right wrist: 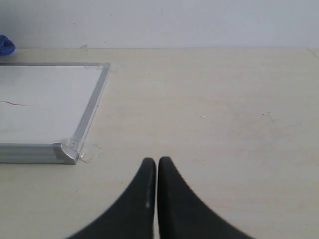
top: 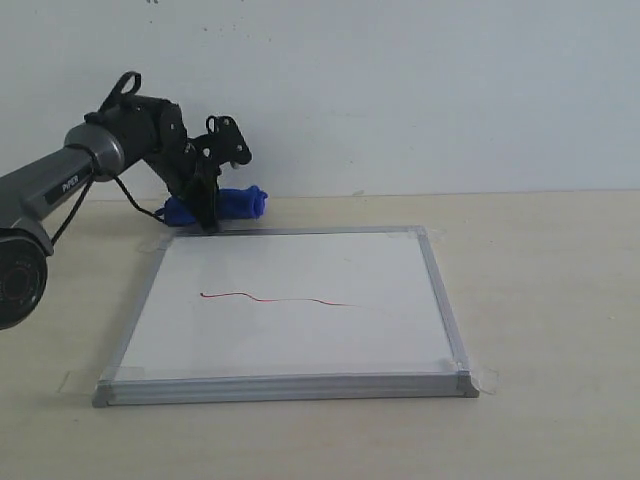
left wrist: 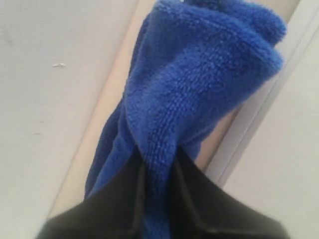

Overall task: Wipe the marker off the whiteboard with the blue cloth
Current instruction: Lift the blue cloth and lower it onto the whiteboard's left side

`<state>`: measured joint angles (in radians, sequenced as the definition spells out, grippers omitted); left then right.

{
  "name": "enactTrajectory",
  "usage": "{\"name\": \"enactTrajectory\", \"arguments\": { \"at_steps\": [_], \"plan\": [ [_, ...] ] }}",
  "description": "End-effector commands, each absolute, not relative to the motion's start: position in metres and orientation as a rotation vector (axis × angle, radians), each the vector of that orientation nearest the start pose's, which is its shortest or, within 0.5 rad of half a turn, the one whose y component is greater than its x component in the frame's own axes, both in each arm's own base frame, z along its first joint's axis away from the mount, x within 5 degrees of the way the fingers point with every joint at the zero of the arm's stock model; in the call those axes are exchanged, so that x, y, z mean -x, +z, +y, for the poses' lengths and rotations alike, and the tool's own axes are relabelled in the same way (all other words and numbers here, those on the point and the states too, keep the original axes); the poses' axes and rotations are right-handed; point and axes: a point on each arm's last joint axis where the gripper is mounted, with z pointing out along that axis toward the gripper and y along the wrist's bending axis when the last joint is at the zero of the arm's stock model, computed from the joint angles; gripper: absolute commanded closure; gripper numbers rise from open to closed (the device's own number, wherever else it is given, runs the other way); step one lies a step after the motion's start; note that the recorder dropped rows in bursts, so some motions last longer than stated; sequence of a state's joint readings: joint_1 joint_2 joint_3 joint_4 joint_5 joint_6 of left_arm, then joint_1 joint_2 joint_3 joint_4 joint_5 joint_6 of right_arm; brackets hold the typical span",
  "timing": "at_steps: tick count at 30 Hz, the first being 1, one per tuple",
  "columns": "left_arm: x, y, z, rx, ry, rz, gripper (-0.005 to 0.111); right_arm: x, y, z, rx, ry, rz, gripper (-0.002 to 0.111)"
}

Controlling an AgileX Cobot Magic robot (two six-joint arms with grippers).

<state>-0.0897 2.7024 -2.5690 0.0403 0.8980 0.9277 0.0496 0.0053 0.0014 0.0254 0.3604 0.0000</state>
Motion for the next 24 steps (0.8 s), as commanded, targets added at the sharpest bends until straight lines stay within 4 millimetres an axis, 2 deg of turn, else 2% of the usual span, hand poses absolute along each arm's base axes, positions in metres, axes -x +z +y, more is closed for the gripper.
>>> {"name": "enactTrajectory", "arguments": {
  "at_steps": [1, 3, 6, 8, 11, 17, 21, 24],
  "plan": [
    [-0.563, 0.209, -0.046, -1.051, 0.252, 2.255, 0.103, -0.053, 0.181, 0.003, 0.029, 0.05, 1.839, 0.107],
    [-0.548, 0.237, -0.035, -0.925, 0.18, 2.372, 0.103, -0.053, 0.181, 0.003, 0.029, 0.05, 1.839, 0.107],
    [-0.534, 0.259, -0.027, -0.847, 0.124, 2.462, 0.103, -0.053, 0.181, 0.003, 0.029, 0.05, 1.839, 0.107],
    [-0.526, 0.273, -0.025, -0.641, 0.039, 2.51, 0.103, -0.053, 0.181, 0.003, 0.029, 0.05, 1.839, 0.107],
    [-0.506, 0.279, -0.038, -0.634, -0.113, 2.56, 0.103, -0.053, 0.181, 0.003, 0.029, 0.05, 1.839, 0.107],
    [-0.475, 0.274, -0.037, -0.652, -0.142, 2.668, 0.103, -0.053, 0.181, 0.003, 0.029, 0.05, 1.839, 0.107],
    [-0.452, 0.276, -0.031, -0.581, -0.174, 2.737, 0.103, -0.053, 0.181, 0.003, 0.029, 0.05, 1.839, 0.107],
    [-0.437, 0.274, -0.033, -0.531, -0.209, 2.719, 0.103, -0.053, 0.181, 0.003, 0.029, 0.05, 1.839, 0.107]
  ]
}}
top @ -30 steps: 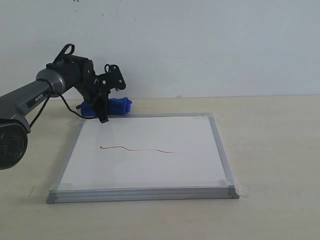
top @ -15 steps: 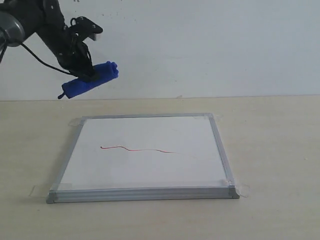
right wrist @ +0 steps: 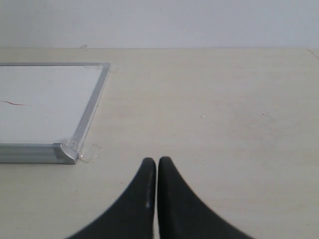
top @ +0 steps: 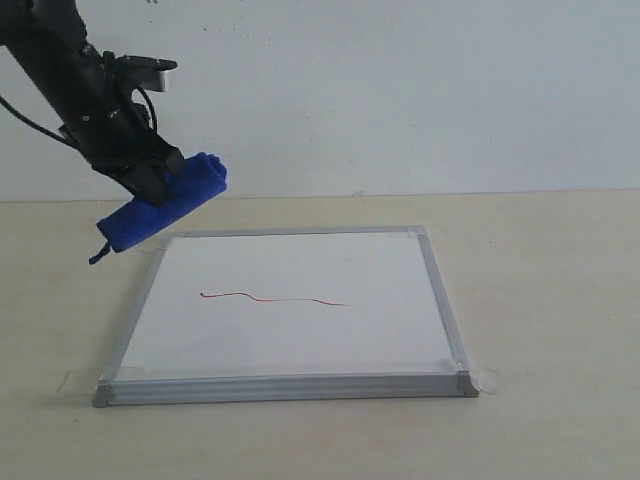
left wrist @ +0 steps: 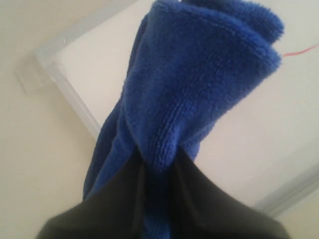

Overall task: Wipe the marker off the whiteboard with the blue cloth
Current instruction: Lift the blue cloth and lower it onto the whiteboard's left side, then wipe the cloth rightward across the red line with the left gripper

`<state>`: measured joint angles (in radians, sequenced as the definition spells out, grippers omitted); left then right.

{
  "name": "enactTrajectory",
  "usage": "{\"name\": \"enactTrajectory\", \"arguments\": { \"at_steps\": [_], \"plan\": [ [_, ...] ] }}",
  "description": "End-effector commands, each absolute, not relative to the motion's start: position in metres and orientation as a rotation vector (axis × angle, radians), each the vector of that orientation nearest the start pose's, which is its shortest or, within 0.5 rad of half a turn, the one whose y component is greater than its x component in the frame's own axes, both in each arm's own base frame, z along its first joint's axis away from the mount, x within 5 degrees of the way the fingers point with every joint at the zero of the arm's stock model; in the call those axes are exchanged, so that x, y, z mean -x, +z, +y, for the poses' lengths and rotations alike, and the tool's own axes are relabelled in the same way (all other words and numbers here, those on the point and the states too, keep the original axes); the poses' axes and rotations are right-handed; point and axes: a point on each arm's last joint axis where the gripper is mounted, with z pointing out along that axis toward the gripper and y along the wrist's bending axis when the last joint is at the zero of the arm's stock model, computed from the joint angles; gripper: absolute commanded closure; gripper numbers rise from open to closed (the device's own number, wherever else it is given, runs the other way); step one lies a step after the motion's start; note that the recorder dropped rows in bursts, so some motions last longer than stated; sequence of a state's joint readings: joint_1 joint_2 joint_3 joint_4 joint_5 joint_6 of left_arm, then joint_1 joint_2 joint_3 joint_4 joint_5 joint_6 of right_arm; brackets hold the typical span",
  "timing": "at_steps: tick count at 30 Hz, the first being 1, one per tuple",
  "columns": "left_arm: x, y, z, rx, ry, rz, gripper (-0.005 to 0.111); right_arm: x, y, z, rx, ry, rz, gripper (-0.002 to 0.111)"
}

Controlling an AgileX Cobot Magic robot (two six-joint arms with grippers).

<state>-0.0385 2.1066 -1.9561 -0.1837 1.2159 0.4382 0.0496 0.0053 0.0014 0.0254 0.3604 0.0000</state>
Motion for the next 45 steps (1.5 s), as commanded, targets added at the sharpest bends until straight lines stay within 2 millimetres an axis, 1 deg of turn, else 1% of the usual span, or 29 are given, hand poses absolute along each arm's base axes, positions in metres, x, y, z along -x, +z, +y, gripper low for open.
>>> {"name": "enactTrajectory", "arguments": {
  "at_steps": [1, 5, 8, 11, 13, 14, 19, 21, 24, 28, 30, 34, 36, 39, 42, 45],
  "plan": [
    [-0.433, 0.274, -0.032, -0.525, -0.197, 2.7, 0.103, -0.053, 0.181, 0.003, 0.029, 0.05, 1.839, 0.107],
    [-0.426, 0.261, -0.03, -0.436, -0.192, 2.713, 0.103, -0.053, 0.181, 0.003, 0.029, 0.05, 1.839, 0.107],
    [-0.424, 0.243, -0.034, -0.364, -0.231, 2.75, 0.103, -0.053, 0.181, 0.003, 0.029, 0.05, 1.839, 0.107],
    [-0.427, 0.221, -0.04, -0.316, -0.225, 2.748, 0.103, -0.053, 0.181, 0.003, 0.029, 0.05, 1.839, 0.107],
    [-0.433, 0.208, -0.043, -0.198, -0.224, 2.74, 0.103, -0.053, 0.181, 0.003, 0.029, 0.05, 1.839, 0.107],
    [-0.435, 0.202, -0.044, -0.19, -0.21, 2.738, 0.103, -0.053, 0.181, 0.003, 0.029, 0.05, 1.839, 0.107],
    [-0.442, 0.179, -0.067, -0.226, -0.198, 2.73, 0.103, -0.053, 0.181, 0.003, 0.029, 0.05, 1.839, 0.107],
    [-0.445, 0.172, -0.073, -0.246, -0.158, 2.713, 0.103, -0.053, 0.181, 0.003, 0.029, 0.05, 1.839, 0.107],
    [-0.446, 0.163, -0.078, -0.204, -0.056, 2.717, 0.103, -0.053, 0.181, 0.003, 0.029, 0.05, 1.839, 0.107],
    [-0.445, 0.154, -0.074, -0.222, 0.174, 2.753, 0.103, -0.053, 0.181, 0.003, 0.029, 0.05, 1.839, 0.107],
    [-0.445, 0.154, -0.072, -0.215, 0.267, 2.741, 0.103, -0.053, 0.181, 0.003, 0.029, 0.05, 1.839, 0.107],
    [-0.443, 0.153, -0.082, -0.213, 0.256, 2.738, 0.103, -0.053, 0.181, 0.003, 0.029, 0.05, 1.839, 0.107],
    [-0.443, 0.15, -0.088, -0.231, 0.247, 2.735, 0.103, -0.053, 0.181, 0.003, 0.029, 0.05, 1.839, 0.107],
    [-0.442, 0.137, -0.099, -0.272, 0.241, 2.745, 0.103, -0.053, 0.181, 0.003, 0.029, 0.05, 1.839, 0.107],
    [-0.441, 0.118, -0.112, -0.321, 0.236, 2.764, 0.103, -0.053, 0.181, 0.003, 0.029, 0.05, 1.839, 0.107],
    [-0.44, 0.112, -0.123, -0.325, 0.191, 2.762, 0.103, -0.053, 0.181, 0.003, 0.029, 0.05, 1.839, 0.107]
  ]
}}
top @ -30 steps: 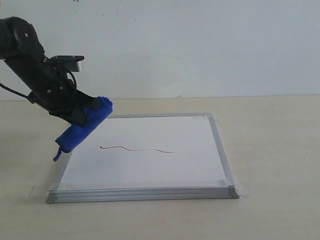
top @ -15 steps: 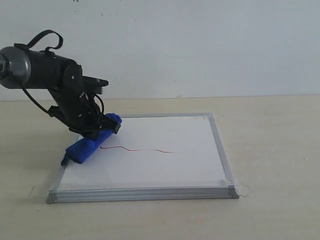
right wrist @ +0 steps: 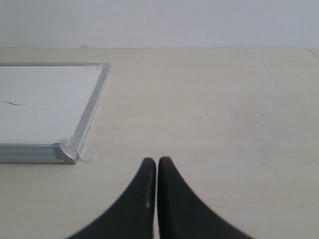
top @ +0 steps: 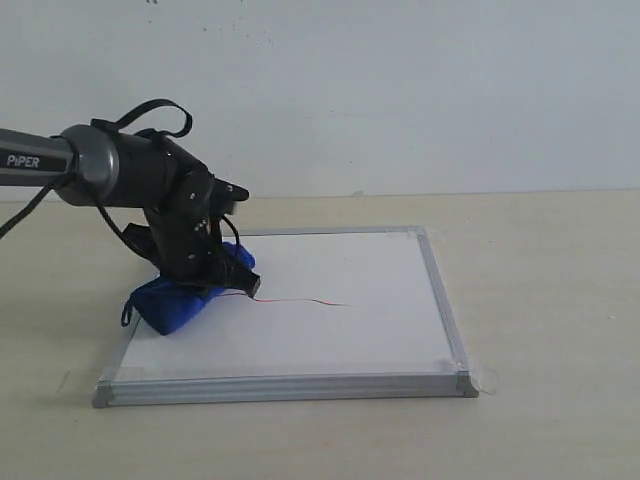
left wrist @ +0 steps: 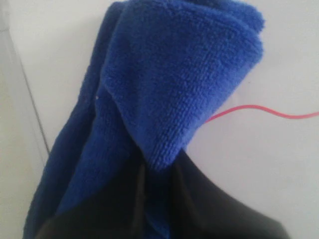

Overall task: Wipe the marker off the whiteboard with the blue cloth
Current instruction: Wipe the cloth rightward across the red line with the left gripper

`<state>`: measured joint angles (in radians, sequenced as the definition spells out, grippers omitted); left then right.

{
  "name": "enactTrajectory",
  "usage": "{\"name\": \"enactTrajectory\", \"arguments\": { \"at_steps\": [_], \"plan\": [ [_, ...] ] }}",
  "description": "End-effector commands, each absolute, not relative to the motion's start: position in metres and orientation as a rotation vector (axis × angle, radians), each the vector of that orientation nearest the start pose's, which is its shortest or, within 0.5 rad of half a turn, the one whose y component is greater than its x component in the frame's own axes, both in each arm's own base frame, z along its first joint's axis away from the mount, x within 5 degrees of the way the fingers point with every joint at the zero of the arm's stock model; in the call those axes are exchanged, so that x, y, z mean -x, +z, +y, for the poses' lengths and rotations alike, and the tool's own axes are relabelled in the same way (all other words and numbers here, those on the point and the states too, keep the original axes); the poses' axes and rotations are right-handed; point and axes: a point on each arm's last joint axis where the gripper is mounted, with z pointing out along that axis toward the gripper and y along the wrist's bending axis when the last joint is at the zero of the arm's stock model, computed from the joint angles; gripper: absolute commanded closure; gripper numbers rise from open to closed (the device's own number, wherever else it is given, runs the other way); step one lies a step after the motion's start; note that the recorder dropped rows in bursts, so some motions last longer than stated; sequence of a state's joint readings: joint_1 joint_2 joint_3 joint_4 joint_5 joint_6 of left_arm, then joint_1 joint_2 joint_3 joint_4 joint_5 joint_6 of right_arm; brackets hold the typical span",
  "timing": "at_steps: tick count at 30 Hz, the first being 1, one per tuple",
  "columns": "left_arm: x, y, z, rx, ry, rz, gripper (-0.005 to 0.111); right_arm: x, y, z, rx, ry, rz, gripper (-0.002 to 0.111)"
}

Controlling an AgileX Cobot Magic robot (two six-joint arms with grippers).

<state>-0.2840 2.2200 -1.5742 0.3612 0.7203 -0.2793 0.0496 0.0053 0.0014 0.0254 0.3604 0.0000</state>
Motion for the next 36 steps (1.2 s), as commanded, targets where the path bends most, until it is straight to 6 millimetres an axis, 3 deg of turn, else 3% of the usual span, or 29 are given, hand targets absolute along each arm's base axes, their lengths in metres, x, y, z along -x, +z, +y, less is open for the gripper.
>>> {"name": "enactTrajectory", "arguments": {
  "at_steps": [1, 8, 11, 16, 20, 25, 30, 36],
  "plan": [
    [-0.439, 0.112, -0.126, -0.321, 0.165, 2.762, 0.103, -0.053, 0.181, 0.003, 0.029, 0.05, 1.839, 0.107],
    [-0.43, 0.118, -0.161, -0.495, 0.0, 2.763, 0.103, -0.053, 0.181, 0.003, 0.029, 0.05, 1.839, 0.107],
    [-0.43, 0.118, -0.162, -0.499, -0.001, 2.756, 0.103, -0.053, 0.181, 0.003, 0.029, 0.05, 1.839, 0.107],
    [-0.442, 0.12, -0.13, -0.452, 0.15, 2.735, 0.103, -0.053, 0.181, 0.003, 0.029, 0.05, 1.839, 0.107],
    [-0.456, 0.127, -0.084, -0.339, 0.283, 2.748, 0.103, -0.053, 0.181, 0.003, 0.029, 0.05, 1.839, 0.107],
    [-0.464, 0.134, -0.047, -0.144, 0.271, 2.777, 0.103, -0.053, 0.181, 0.003, 0.029, 0.05, 1.839, 0.107],
    [-0.461, 0.131, -0.06, -0.184, 0.113, 2.808, 0.103, -0.053, 0.181, 0.003, 0.029, 0.05, 1.839, 0.107],
    [-0.453, 0.125, -0.108, -0.332, 0.04, 2.808, 0.103, -0.053, 0.181, 0.003, 0.029, 0.05, 1.839, 0.107]
  ]
}}
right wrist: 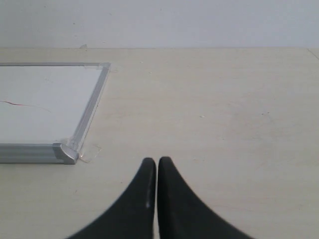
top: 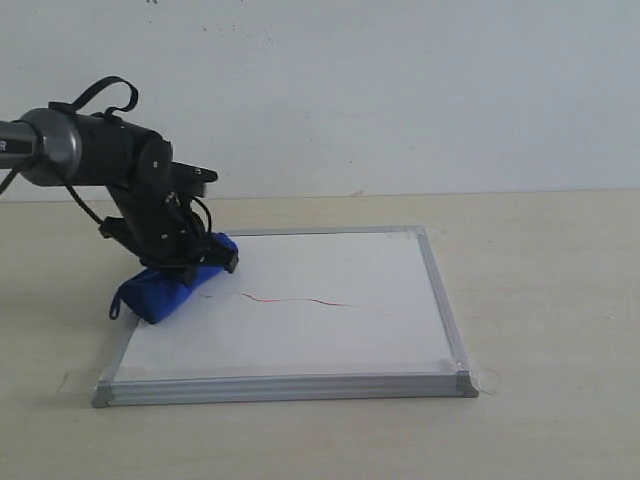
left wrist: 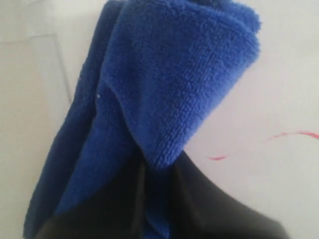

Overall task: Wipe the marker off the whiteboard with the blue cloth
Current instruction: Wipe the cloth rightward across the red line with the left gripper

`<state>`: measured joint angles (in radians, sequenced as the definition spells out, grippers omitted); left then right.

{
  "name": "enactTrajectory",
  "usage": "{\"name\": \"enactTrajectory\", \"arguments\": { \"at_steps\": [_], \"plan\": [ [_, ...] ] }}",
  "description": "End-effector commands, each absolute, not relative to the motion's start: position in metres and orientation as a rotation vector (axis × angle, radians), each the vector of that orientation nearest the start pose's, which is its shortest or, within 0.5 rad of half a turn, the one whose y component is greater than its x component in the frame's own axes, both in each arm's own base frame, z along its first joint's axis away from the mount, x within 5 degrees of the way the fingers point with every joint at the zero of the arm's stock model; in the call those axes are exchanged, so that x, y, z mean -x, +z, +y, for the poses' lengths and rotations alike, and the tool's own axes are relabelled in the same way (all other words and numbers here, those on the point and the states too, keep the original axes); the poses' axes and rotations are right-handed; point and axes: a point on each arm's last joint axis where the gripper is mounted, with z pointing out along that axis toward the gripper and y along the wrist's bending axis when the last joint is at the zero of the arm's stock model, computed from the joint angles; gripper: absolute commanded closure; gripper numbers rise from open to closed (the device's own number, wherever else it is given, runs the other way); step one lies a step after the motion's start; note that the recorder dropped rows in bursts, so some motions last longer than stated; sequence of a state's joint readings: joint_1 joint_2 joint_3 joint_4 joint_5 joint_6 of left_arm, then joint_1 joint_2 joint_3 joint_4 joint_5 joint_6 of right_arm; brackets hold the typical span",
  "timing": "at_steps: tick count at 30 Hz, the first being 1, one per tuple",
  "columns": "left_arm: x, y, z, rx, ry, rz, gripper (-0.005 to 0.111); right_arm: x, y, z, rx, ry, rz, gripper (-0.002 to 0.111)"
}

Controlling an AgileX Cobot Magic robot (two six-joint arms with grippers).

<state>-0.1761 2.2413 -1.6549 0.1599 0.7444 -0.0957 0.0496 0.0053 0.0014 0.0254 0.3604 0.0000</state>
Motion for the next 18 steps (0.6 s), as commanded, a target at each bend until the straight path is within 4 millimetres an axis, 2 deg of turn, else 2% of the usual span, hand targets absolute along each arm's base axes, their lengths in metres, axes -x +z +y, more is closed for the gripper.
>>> {"name": "enactTrajectory", "arguments": {
  "at_steps": [1, 7, 10, 13, 18],
  "plan": [
    [-0.451, 0.125, -0.115, -0.348, 0.025, 2.808, 0.103, -0.053, 0.181, 0.003, 0.029, 0.05, 1.839, 0.107],
    [-0.436, 0.124, -0.159, -0.531, -0.079, 2.799, 0.103, -0.053, 0.181, 0.003, 0.029, 0.05, 1.839, 0.107],
    [-0.436, 0.125, -0.163, -0.592, -0.055, 2.779, 0.103, -0.053, 0.181, 0.003, 0.029, 0.05, 1.839, 0.107],
    [-0.442, 0.123, -0.149, -0.563, 0.027, 2.769, 0.103, -0.053, 0.181, 0.003, 0.029, 0.05, 1.839, 0.107],
    [-0.457, 0.117, -0.098, -0.316, 0.155, 2.792, 0.103, -0.053, 0.181, 0.003, 0.029, 0.05, 1.839, 0.107]
  ]
}}
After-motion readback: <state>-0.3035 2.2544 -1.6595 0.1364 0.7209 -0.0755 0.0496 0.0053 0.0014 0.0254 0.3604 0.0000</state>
